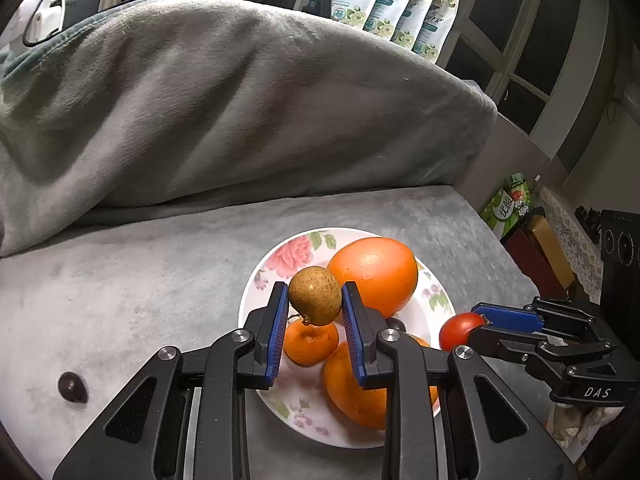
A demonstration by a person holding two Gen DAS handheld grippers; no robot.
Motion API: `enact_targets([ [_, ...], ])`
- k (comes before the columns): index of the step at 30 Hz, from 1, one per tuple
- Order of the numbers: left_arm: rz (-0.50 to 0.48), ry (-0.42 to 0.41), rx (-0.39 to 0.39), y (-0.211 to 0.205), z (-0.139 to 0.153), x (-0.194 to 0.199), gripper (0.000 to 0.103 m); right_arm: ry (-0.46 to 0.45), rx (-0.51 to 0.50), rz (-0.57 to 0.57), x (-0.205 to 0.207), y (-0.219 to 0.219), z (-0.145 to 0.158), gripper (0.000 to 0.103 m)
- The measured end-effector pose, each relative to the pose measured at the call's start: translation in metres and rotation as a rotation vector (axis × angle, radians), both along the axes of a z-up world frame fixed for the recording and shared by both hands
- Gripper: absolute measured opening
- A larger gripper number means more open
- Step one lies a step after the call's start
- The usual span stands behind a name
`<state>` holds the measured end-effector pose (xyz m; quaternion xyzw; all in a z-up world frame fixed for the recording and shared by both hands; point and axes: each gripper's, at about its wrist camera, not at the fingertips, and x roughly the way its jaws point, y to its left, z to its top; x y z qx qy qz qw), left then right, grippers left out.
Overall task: Organize fruits
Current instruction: 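Open the right gripper to drop the tomato on the plate while the left releases the kiwi, then withdraw both grippers from the plate toward the remaining small fruits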
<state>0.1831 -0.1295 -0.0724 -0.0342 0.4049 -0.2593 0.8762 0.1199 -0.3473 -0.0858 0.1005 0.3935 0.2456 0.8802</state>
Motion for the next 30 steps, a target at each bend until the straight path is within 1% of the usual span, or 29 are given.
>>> enact_targets([
  [5,-0.004,-0.003,0.001,0.000,0.001,0.000,0.026,-0.018,-0.005,0.009,-0.002,0.003,0.003,0.030],
  [7,-0.006,-0.004,0.002,0.000,0.001,-0.001,0.032,-0.023,-0.009,0.014,-0.003,0.004,0.004,0.031],
  [8,-0.007,-0.006,0.001,0.000,0.002,-0.002,0.037,-0.023,-0.011,0.014,-0.003,0.005,0.004,0.031],
  [10,-0.011,-0.010,0.000,-0.001,0.003,-0.003,0.042,-0.023,-0.016,0.019,-0.003,0.006,0.004,0.031],
  [11,-0.011,-0.014,0.003,-0.001,0.004,-0.003,0.051,-0.023,-0.019,0.021,-0.003,0.007,0.004,0.031],
  [12,-0.009,-0.021,0.005,-0.001,0.005,-0.004,0.059,-0.025,-0.021,0.023,-0.004,0.008,0.004,0.035],
  [13,-0.007,-0.026,0.004,-0.001,0.006,-0.005,0.060,-0.027,-0.023,0.024,-0.004,0.008,0.004,0.041],
  [14,-0.005,-0.028,0.002,0.000,0.007,-0.005,0.061,-0.031,-0.023,0.022,-0.005,0.009,0.004,0.058],
  [15,-0.003,-0.029,0.000,0.000,0.008,-0.005,0.061,-0.042,-0.020,0.019,-0.007,0.009,0.005,0.072],
  [16,-0.001,-0.029,-0.001,0.000,0.009,-0.005,0.062,-0.054,-0.018,0.016,-0.009,0.008,0.006,0.075],
  [18,0.004,-0.031,0.004,0.001,0.010,-0.006,0.073,-0.069,-0.023,0.012,-0.010,0.009,0.009,0.076],
  [19,0.010,-0.035,0.010,0.000,0.010,-0.007,0.074,-0.072,-0.029,0.012,-0.011,0.010,0.010,0.076],
  [23,0.037,-0.035,0.036,0.000,0.012,-0.007,0.074,-0.087,-0.051,0.015,-0.013,0.014,0.013,0.083],
  [30,0.063,-0.041,0.053,0.001,0.015,-0.009,0.075,-0.103,-0.060,0.020,-0.016,0.016,0.015,0.083],
])
